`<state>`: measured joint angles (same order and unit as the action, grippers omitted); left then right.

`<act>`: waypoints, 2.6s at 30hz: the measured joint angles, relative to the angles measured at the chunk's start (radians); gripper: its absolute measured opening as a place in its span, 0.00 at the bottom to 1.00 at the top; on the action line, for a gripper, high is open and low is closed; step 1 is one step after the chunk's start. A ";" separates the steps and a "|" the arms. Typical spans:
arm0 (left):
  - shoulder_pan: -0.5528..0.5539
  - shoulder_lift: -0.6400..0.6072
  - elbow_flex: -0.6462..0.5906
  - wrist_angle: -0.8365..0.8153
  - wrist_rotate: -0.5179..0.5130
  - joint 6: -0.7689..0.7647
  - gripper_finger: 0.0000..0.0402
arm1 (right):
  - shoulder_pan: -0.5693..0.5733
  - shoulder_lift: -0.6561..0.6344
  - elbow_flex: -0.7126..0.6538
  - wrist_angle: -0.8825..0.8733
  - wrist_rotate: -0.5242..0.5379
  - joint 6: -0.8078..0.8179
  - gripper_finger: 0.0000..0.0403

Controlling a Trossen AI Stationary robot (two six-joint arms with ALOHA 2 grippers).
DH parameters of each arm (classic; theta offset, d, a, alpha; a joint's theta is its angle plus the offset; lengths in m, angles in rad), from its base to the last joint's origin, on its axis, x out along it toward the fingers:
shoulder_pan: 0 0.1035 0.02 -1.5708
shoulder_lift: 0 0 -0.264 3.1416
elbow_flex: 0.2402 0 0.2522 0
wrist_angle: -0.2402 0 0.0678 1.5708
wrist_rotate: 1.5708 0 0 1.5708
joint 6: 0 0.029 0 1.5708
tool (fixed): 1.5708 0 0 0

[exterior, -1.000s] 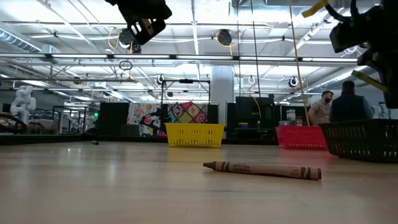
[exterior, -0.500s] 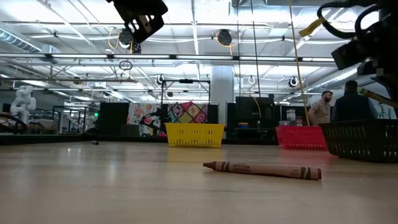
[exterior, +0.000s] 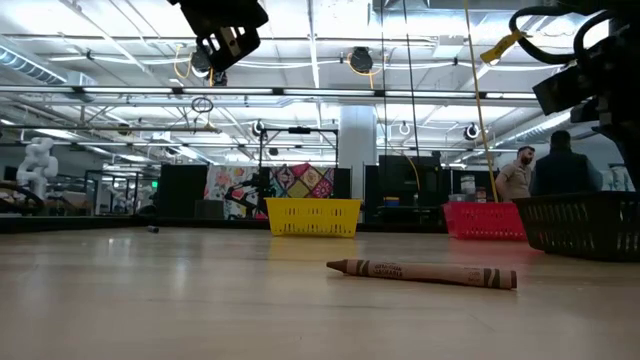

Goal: Sort crayons
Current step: Put the green crayon into the black bin

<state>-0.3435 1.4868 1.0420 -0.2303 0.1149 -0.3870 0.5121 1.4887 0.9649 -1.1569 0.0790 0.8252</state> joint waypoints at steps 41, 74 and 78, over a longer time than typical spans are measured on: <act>-0.180 0.000 -0.021 -0.606 0.005 -0.183 0.16 | -0.007 0.000 0.224 0.100 0.058 -0.058 0.19; -0.333 0.000 -0.202 -0.695 -0.130 -0.305 0.16 | -0.006 0.000 0.224 0.129 0.105 -0.053 0.19; -0.333 0.000 -0.220 -0.669 -0.128 -0.305 0.16 | -0.006 0.000 0.224 0.130 0.105 -0.055 0.19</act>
<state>-0.6769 1.4872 0.8220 -0.8994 -0.0133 -0.6915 0.5060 1.4891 1.1892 -1.0268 0.1837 0.7700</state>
